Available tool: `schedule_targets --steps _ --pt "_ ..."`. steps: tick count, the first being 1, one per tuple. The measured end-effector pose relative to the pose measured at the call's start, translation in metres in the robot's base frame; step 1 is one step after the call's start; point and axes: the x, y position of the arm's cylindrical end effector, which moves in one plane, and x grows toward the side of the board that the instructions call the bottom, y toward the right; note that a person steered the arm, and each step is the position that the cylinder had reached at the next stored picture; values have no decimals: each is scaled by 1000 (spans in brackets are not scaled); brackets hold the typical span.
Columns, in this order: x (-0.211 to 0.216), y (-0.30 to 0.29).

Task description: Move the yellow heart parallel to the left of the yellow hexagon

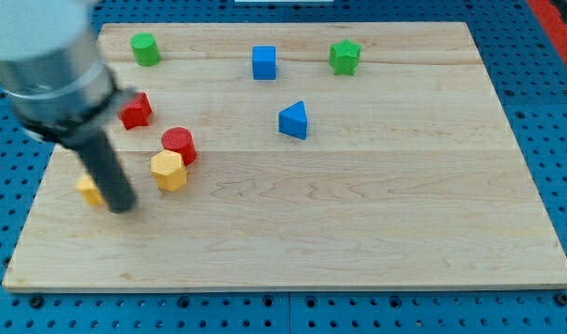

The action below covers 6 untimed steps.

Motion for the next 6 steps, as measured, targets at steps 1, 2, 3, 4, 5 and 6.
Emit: schedule_targets --steps 1,2,3,4,5,6 --pt "-17 -24" --pt "-28 -24" --pt "-28 -22" --pt "-28 -22" --pt "-28 -12" --pt "-28 -14"
